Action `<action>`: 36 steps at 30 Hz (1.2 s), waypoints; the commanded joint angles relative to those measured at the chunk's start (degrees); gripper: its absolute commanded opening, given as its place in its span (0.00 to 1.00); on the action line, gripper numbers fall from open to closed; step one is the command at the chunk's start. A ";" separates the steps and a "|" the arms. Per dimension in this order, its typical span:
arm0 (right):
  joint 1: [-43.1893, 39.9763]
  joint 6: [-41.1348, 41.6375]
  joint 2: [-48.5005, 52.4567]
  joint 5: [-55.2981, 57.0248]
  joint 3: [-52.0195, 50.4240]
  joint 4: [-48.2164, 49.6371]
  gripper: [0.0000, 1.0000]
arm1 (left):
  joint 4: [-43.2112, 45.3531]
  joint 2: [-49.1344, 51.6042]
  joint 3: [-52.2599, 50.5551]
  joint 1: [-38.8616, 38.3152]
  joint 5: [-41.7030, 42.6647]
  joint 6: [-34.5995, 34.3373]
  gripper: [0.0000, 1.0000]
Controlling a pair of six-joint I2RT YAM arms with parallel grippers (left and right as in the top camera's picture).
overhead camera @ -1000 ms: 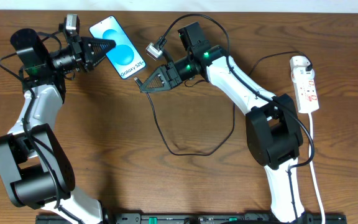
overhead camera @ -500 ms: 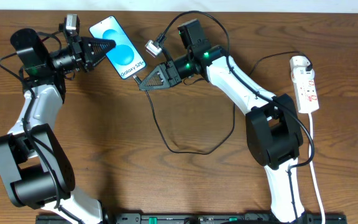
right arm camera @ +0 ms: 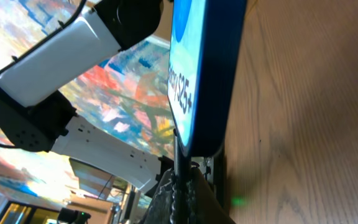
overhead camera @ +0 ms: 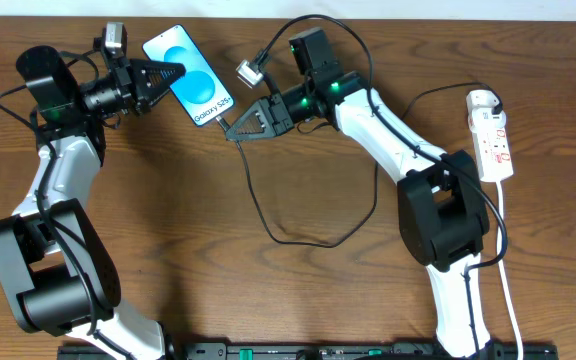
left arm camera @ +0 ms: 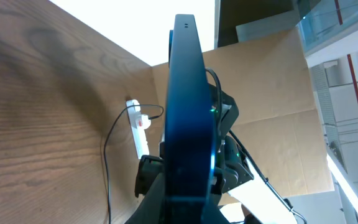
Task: Plug charger to phone and switch on socket
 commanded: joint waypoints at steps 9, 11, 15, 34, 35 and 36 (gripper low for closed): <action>-0.57 0.50 -0.52 0.28 -0.09 0.74 0.01 | 0.55 -1.16 0.11 -0.09 1.20 -0.09 0.07; -0.37 0.94 -0.52 0.37 -0.09 1.09 0.01 | 0.55 -1.16 0.11 -0.09 1.20 -0.09 0.08; -0.15 3.61 -0.52 0.68 -0.09 3.93 0.01 | 0.55 -1.16 0.11 -0.13 1.22 -0.09 0.07; 0.90 12.44 -0.52 2.01 -0.09 13.86 0.01 | 0.55 -1.16 0.09 -0.13 2.10 -0.09 0.07; 0.90 12.44 -0.52 2.01 -0.09 13.84 0.01 | 0.55 -1.16 0.09 -0.13 2.10 -0.09 0.08; 0.90 12.44 -0.52 1.99 -0.09 13.84 0.01 | 0.55 -1.16 0.09 -0.13 2.08 -0.09 0.07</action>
